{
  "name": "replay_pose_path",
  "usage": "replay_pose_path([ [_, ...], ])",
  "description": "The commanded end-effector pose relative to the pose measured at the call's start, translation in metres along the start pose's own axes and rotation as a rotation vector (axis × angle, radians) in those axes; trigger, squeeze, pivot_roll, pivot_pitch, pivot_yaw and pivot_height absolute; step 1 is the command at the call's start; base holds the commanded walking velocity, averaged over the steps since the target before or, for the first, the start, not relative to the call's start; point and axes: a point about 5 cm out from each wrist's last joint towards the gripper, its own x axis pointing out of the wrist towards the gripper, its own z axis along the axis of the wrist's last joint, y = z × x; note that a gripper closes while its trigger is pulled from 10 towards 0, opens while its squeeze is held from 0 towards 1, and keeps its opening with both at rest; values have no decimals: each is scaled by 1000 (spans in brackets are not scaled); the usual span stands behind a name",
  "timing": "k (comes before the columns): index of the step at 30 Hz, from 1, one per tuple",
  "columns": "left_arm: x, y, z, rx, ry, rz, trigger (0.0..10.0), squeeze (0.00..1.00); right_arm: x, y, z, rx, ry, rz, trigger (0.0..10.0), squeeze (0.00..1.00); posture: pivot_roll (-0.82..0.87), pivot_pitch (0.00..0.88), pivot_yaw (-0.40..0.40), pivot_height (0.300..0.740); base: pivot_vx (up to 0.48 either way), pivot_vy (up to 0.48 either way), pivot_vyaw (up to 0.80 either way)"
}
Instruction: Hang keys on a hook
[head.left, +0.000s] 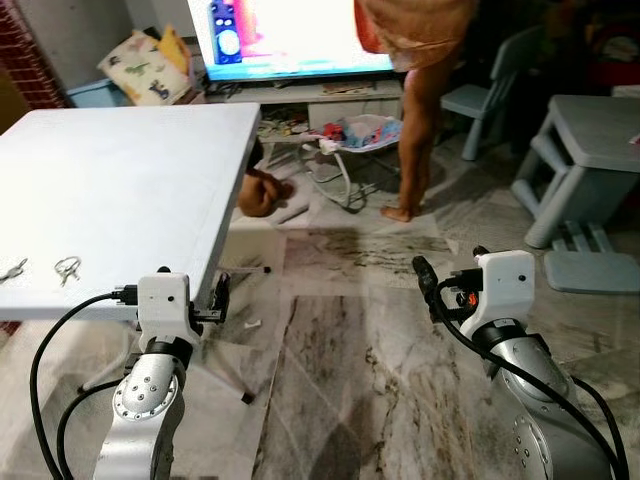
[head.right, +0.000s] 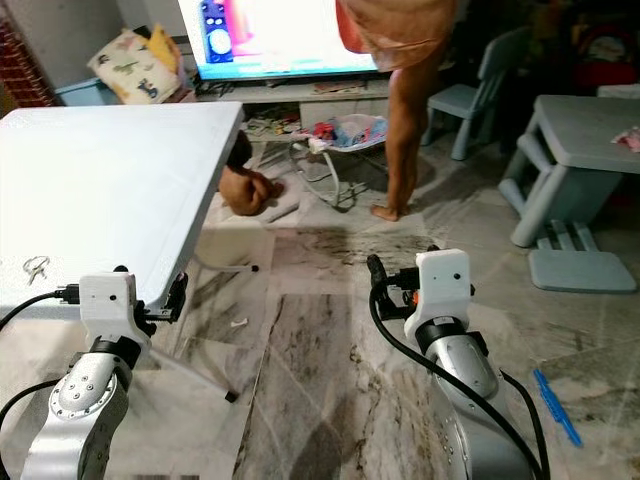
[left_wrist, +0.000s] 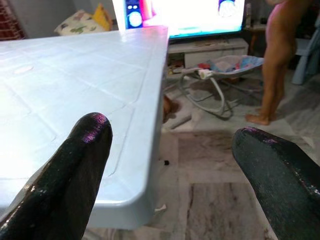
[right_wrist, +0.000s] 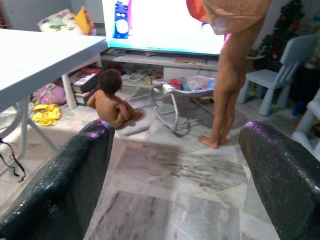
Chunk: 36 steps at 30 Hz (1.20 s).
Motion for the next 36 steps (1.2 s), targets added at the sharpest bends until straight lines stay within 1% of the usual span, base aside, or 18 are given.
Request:
replay_pose_path([
  [1,2,4,2,13,0,16,10000,0,3,2,6,-1,-18,5,10000,0,-82,14,65,740,0,0,800],
  [6,4,5,3,15,2,29,10000,0,4,4,7,3,-22,8,10000,0,-83,19,66,740,0,0,800],
  [9,5,6,5,36,-7,36,10000,0,5,5,8,5,-25,10,10000,0,-82,22,67,740,0,0,800],
  [13,5,5,4,20,-3,26,10000,0,6,5,8,17,-30,9,10000,0,-79,23,69,740,0,0,798],
  [14,5,5,3,18,1,24,10000,0,6,6,8,39,-32,6,10000,0,-79,23,69,740,0,0,438],
  [16,5,5,3,18,3,26,10000,0,6,6,9,47,-37,5,10000,0,-78,23,69,740,0,0,0],
  [28,6,8,2,22,12,35,10000,0,8,8,10,48,-40,9,10000,0,-71,25,71,740,0,459,0],
  [36,8,7,2,20,13,34,10000,0,9,7,10,47,-42,8,10000,0,-72,18,70,740,0,480,0],
])
